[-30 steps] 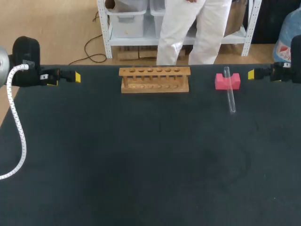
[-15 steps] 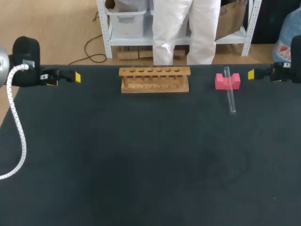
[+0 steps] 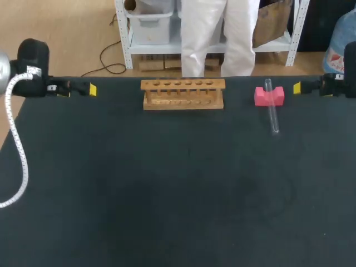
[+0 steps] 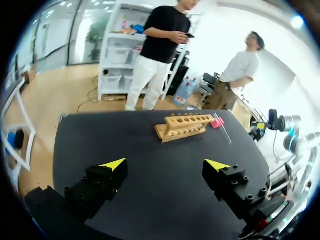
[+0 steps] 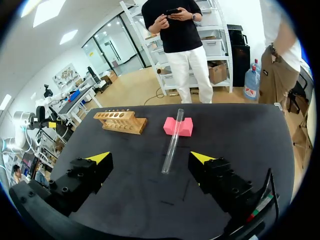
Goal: Grasp the test tube, adjust it, and insert it.
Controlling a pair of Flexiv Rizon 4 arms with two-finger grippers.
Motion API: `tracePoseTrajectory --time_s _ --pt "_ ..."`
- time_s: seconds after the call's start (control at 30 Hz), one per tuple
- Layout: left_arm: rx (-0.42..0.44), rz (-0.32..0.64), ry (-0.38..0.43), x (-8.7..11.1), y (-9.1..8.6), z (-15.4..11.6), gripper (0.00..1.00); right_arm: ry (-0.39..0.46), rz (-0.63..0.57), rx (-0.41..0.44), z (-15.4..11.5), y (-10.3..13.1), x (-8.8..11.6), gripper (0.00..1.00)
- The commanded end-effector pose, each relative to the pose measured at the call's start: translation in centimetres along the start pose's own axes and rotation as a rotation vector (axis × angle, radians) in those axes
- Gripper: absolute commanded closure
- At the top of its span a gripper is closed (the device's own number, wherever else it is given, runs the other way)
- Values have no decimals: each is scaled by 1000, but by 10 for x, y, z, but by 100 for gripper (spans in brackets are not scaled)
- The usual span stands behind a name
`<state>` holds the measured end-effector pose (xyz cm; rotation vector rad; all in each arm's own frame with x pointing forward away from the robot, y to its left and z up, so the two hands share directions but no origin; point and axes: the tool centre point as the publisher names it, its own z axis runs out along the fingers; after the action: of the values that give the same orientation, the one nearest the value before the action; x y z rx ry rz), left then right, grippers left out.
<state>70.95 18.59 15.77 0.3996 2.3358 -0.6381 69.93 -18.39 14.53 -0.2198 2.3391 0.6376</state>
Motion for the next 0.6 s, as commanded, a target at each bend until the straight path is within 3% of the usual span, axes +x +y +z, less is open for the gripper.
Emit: tracePoseTrajectory --time_s 0.03,0.37,0.6 --pt "235 147 -36 -5 14 -4 0 1 0 11 -1 2 0 0" --pt "449 501 -108 -22 25 11 0 1 0 11 -1 2 0 0" --pt "597 633 -129 -31 35 31 0 1 0 11 -1 2 0 0"
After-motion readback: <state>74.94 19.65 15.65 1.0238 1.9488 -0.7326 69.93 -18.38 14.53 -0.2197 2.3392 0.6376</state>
